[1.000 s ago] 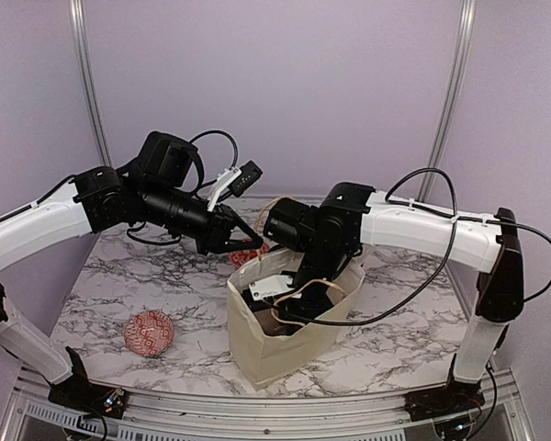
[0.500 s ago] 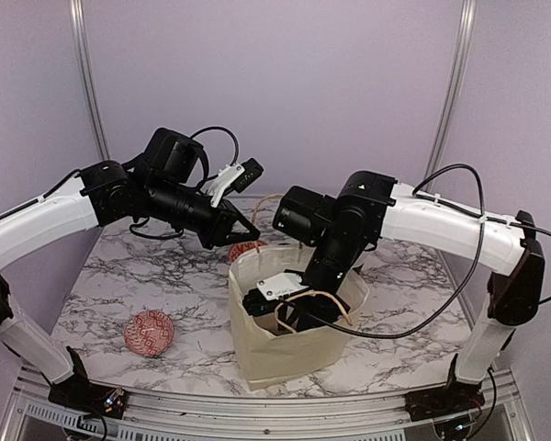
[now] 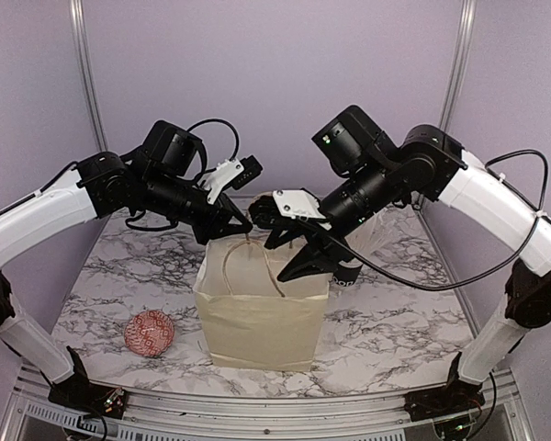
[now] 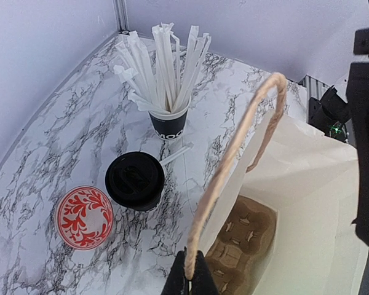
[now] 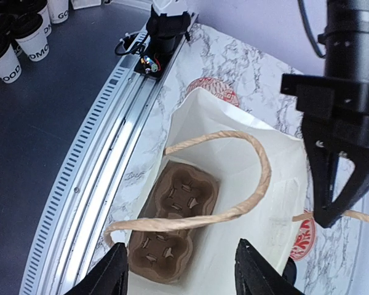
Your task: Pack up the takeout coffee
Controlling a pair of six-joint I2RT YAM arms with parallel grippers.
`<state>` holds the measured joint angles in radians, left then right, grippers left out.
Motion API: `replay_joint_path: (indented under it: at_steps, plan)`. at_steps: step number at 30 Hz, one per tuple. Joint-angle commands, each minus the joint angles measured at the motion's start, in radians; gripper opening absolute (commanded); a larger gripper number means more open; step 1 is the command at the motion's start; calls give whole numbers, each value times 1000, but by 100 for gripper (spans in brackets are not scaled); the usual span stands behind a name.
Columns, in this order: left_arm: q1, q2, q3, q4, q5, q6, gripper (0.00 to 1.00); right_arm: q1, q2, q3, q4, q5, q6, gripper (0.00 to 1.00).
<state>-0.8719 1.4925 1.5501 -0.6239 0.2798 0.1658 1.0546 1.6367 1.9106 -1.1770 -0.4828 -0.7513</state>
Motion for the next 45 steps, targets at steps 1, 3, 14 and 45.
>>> replay_joint_path:
  at_steps: [1,3,14,45]
  plan:
    - [13,33,46,-32,-12,59,0,-13,-16,61,53,24,50,58]
    - [13,48,62,-41,-9,60,0,-25,-21,67,53,47,62,58]
    - [16,58,85,-57,-42,65,0,-327,-133,-55,146,-36,173,53]
    - [-9,-255,-47,-217,529,-218,0,-355,142,-46,262,216,192,91]
